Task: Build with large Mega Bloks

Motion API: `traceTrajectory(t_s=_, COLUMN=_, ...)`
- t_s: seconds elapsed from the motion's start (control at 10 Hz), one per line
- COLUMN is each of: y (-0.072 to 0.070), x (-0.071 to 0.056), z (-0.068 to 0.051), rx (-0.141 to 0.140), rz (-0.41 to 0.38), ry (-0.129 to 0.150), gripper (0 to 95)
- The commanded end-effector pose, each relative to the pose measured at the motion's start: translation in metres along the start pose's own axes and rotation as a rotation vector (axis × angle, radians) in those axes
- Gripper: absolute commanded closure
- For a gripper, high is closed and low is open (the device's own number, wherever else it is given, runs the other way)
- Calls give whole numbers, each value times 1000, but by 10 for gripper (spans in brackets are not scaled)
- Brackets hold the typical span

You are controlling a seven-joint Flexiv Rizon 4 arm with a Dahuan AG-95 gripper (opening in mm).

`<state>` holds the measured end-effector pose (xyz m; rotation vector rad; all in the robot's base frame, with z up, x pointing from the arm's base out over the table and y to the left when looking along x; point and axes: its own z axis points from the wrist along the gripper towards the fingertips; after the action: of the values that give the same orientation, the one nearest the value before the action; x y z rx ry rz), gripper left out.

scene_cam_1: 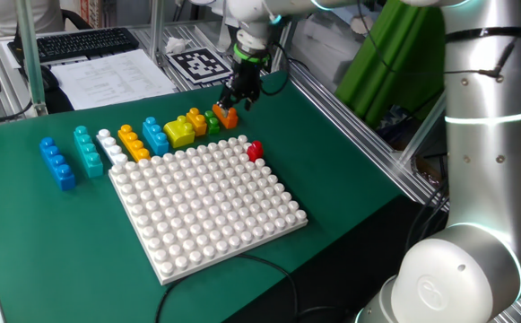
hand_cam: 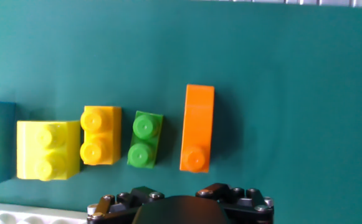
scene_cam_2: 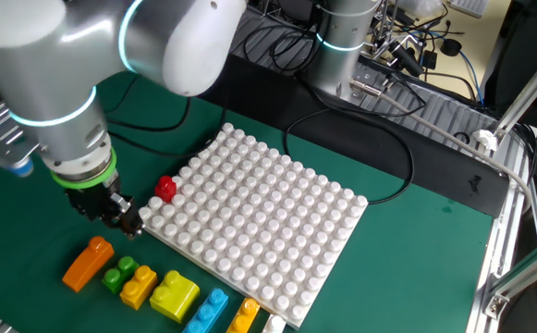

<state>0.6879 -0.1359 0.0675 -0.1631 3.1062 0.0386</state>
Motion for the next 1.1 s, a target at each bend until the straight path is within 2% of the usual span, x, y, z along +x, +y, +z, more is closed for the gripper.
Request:
traceTrajectory(t_s=0.1, y=0, x=2, z=-1, rx=9, rz=-17, ry=-66, gripper=190)
traceTrajectory(t_s=0.2, y=0, x=2, z=-1, rx=14, rz=-21, ry=-87, gripper=190)
traceTrajectory(t_s=0.5, y=0, x=2, z=-1, rx=17, rz=-32, ry=-108, gripper=190)
traceTrajectory(t_s=1.1, y=-6, x=-11, z=6, rx=14, rz=-36, ry=-109, gripper=190)
